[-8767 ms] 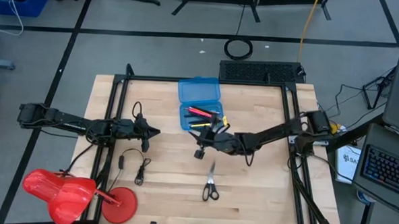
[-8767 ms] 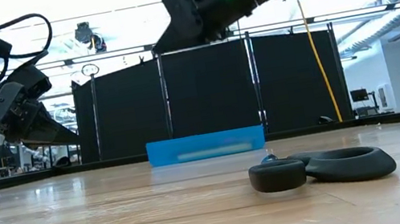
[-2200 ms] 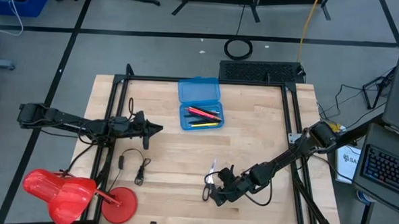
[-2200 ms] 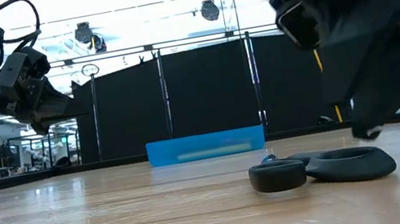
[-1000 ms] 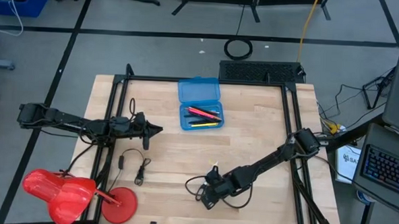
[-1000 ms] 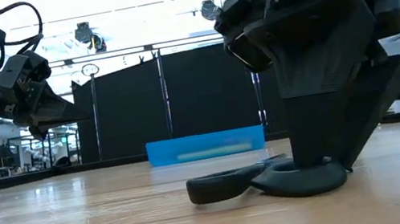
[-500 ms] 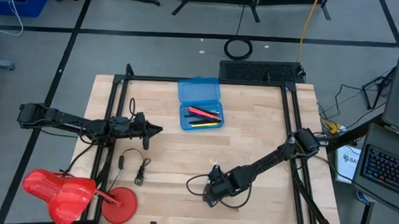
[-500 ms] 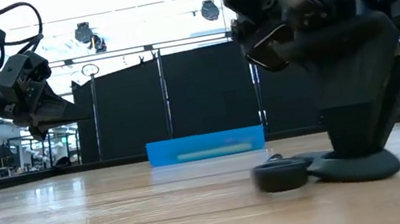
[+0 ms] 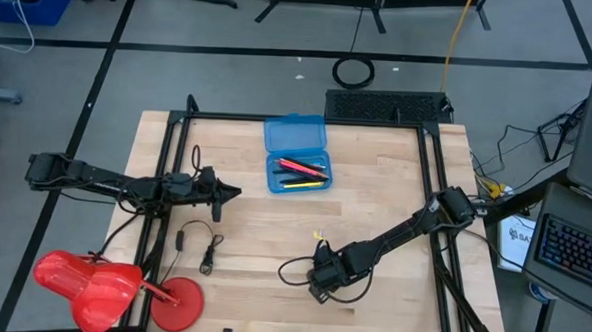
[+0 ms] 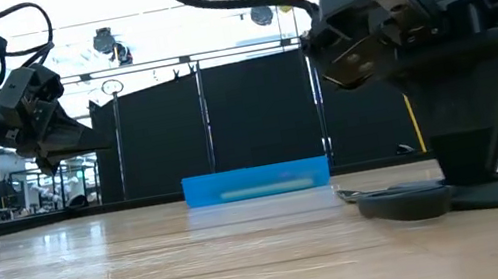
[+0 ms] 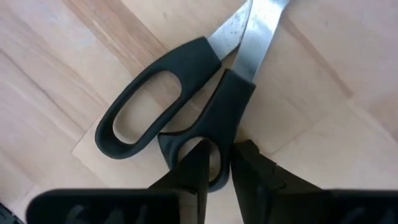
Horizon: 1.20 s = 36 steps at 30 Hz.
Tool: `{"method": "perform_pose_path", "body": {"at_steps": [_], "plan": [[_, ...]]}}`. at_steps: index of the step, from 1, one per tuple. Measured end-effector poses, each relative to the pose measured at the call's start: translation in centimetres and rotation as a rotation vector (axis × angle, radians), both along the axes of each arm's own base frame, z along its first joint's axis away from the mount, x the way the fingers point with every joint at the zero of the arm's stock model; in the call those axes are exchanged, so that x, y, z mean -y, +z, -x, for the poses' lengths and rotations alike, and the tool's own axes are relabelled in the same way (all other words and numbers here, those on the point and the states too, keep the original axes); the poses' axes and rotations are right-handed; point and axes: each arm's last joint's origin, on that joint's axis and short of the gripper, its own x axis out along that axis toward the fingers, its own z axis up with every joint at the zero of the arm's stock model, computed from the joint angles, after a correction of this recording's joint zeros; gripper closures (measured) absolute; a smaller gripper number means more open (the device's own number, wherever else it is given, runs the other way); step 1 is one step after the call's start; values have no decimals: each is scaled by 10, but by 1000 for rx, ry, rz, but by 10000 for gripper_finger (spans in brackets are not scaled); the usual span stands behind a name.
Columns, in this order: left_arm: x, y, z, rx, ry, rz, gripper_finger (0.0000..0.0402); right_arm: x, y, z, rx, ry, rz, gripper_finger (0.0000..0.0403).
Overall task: Pick & place school supplies into a supply box
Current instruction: Put the black scissors into the blue supply box
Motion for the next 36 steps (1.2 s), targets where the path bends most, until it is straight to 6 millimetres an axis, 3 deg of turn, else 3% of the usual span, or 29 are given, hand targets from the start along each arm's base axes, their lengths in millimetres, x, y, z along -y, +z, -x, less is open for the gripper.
{"method": "perform_pose_path", "body": {"at_steps": [9, 23, 27, 36], "plan": [[0, 0, 0, -1, 1, 0, 371, 11, -14, 8, -40, 43, 10, 394], [0, 0, 0, 0, 1, -1, 371, 14, -13, 11, -31, 92, 55, 400], [0, 0, 0, 0, 1, -1, 371, 15, -8, 12, -28, 92, 79, 401], [0, 0, 0, -1, 0, -2, 371, 28, 18, 21, 38, 106, 339, 402]]}}
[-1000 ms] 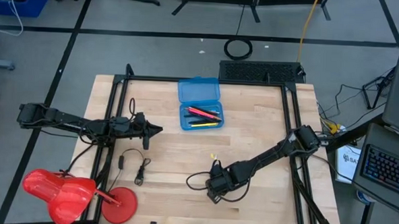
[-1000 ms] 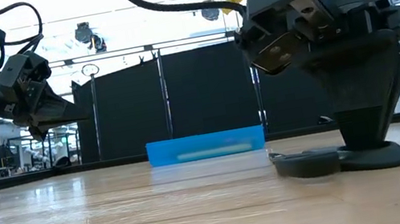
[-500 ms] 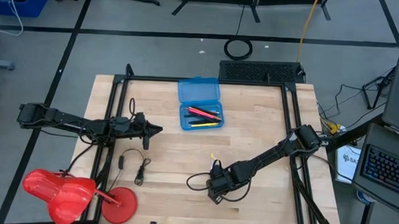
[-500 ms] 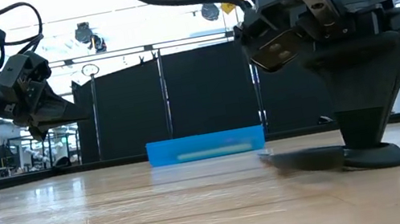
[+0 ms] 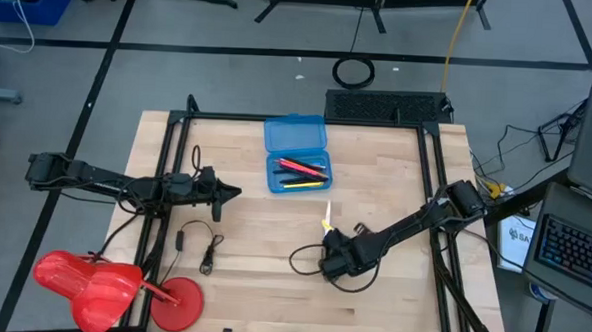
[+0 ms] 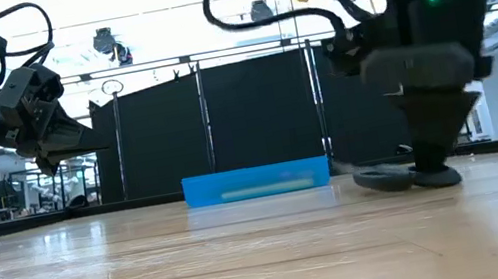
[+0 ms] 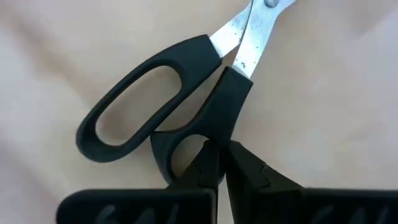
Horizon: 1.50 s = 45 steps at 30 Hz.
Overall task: Pick & place school supplies into a supply box
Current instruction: Put the black scissors into the blue supply box
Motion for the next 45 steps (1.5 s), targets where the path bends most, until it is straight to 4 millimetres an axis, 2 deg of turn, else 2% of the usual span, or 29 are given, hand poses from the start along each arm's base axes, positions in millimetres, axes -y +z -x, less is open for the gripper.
{"method": "perform_pose_path", "body": {"at_steps": [16, 32, 38, 45], "plan": [[0, 0, 0, 0, 1, -2, 371, 24, 10, -1, -53, 166, 282, 403], [0, 0, 0, 0, 1, -3, 371, 75, 18, -24, -124, 327, 655, 403], [0, 0, 0, 0, 1, -3, 371, 96, 28, -38, -138, 399, 784, 403], [0, 0, 0, -1, 0, -8, 371, 115, 52, -52, -154, 495, 915, 403]]}}
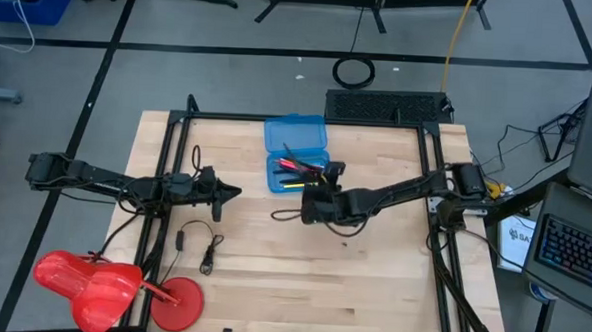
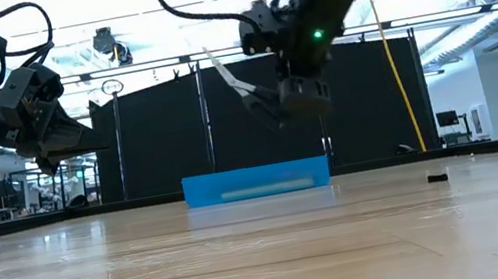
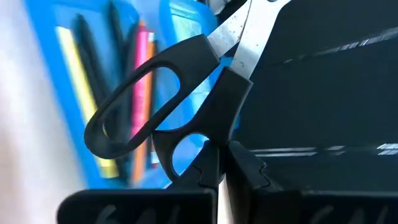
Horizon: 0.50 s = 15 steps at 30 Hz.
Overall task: Pick & place school supplies into a supply box
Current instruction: Put the black scissors into the blue supply box
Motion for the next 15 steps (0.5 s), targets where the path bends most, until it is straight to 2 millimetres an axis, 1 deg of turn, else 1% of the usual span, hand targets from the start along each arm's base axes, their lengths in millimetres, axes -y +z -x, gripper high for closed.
{"method": "perform_pose_path", "body": {"at_steps": [7, 13, 15], "plan": [[0, 0, 0, -1, -1, 1, 371, 22, 6, -9, -177, 92, 108, 403], [0, 0, 0, -1, 0, 1, 371, 37, 6, -9, -278, 103, 135, 403], [0, 0, 0, -1, 0, 1, 371, 39, 4, -9, -298, 143, 102, 403]]}}
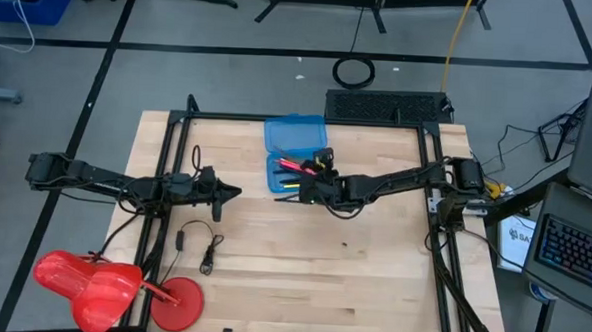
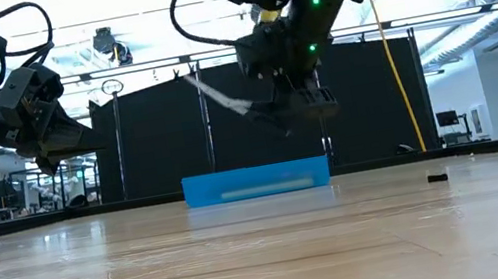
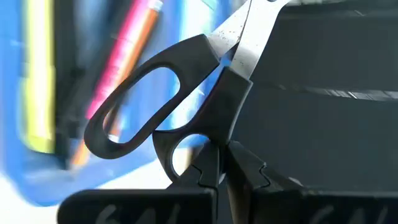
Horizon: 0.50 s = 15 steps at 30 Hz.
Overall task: Pick & place school supplies into a supply box
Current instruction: Put the black scissors into the blue supply box
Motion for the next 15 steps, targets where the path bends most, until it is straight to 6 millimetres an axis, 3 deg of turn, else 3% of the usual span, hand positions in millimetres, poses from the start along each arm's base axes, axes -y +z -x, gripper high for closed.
{"method": "perform_pose_path", "body": {"at_steps": [5, 15], "plan": [[0, 0, 0, 0, 0, 2, 371, 6, -3, -1, -9, 56, -103, 403], [0, 0, 0, 1, 1, 2, 371, 16, -7, 0, -112, 76, -69, 403]]}}
